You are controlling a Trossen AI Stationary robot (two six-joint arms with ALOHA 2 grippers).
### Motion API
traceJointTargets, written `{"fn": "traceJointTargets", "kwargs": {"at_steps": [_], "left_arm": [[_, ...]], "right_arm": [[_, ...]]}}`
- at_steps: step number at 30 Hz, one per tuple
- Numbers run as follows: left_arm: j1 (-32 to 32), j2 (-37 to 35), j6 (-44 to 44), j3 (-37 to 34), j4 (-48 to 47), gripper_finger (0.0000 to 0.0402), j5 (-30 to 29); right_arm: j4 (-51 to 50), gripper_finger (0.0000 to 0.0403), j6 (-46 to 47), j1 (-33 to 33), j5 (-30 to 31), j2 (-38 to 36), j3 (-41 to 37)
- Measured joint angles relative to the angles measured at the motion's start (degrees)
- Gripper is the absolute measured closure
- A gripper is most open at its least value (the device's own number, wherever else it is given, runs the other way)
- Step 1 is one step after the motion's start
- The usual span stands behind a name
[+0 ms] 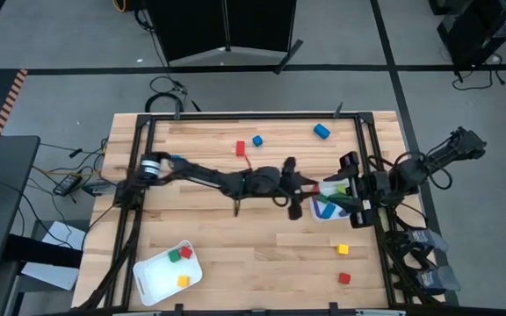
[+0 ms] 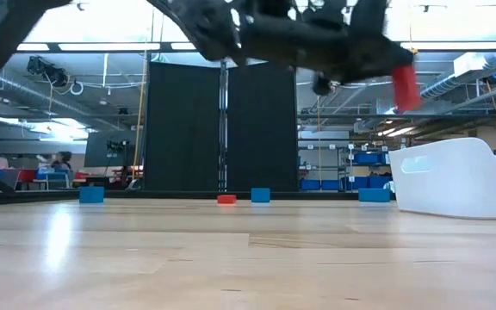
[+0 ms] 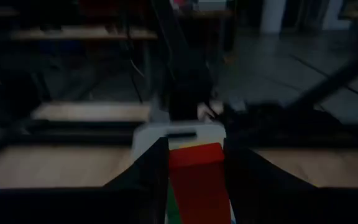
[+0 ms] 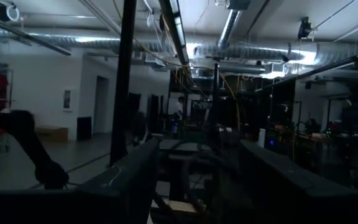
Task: Sort blocks by size
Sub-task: Put the red rectangular block into the top white bin, then put the yellow square block into the bottom white bin
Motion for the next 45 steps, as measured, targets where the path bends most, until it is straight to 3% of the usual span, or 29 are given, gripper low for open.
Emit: {"fn": "traceJointTargets", "kwargs": {"at_steps": [8, 13, 16, 20, 23, 27, 31, 36, 45], "left_arm": [[1.05, 9.27, -5.89, 9.1, -0.34, 0.0268, 2.94], [1.65, 8.57, -5.69, 9.02, -3.83, 0.0159, 3.42], [1.64, 7.02, -5.66, 8.16, -2.89, 0.0136, 1.98], [2.31, 2.77, -5.74, 0.01, 3.78, 0.0169, 0.65], [3.27, -3.28, -7.47, -12.07, 13.34, 0.0211, -1.07], [4.43, -14.65, -9.11, -28.75, 23.99, 0.0256, -2.81], [4.65, -24.51, -9.84, -39.19, 25.23, 0.027, -4.57], [4.12, -33.66, -8.78, -45.2, 25.35, 0.0269, -6.17], [1.52, -42.91, -8.27, -49.33, 22.32, 0.0269, -6.37]], "right_arm": [[-1.14, 0.0176, 0.94, 0.61, 1.59, 0.78, 0.0], [-6.43, 0.0168, 3.81, 1.92, 4.12, 0.97, 0.0], [-10.57, 0.0166, 7.05, 2.62, 4.51, 0.99, 0.0], [-14.49, 0.0167, 11.07, 4.61, 4.53, 0.97, -0.02], [-21.44, 0.0166, 15.7, 7.34, 4.13, 0.92, 0.0], [-33.36, 0.0166, 29.65, 10.24, 1.38, 1.86, -0.02], [-43.85, 0.0166, 45.84, 11.52, -1.55, 5.67, 0.24], [-60.27, 0.0166, 57.91, 13.19, -6.51, 16.03, 8.14], [-86.12, 0.0164, 68.94, 19.96, -6.73, 38.85, 27.42]]}}
